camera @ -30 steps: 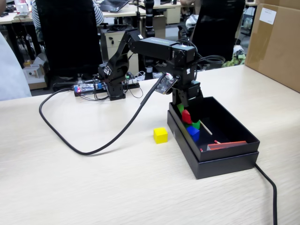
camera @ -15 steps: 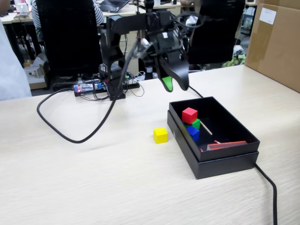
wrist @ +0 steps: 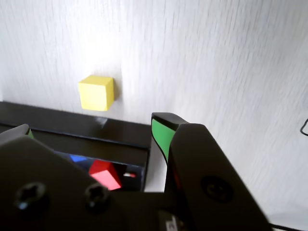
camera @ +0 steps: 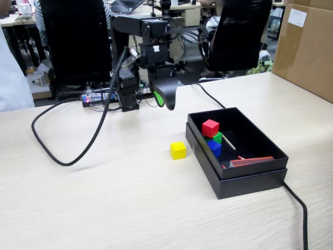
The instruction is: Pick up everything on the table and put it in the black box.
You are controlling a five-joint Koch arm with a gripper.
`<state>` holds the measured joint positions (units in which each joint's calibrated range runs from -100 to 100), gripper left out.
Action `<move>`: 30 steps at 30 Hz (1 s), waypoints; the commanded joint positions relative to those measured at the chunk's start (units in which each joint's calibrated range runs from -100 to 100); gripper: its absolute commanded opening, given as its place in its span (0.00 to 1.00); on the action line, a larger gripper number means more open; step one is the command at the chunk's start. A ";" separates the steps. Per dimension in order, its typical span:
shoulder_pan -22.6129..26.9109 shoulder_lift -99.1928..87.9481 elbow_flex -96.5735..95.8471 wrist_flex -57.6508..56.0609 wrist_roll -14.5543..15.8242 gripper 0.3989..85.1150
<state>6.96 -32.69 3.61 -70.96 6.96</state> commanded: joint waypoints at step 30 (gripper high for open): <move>-0.39 46.17 23.68 0.42 0.93 0.32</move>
<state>6.52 13.92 22.68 -70.81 7.89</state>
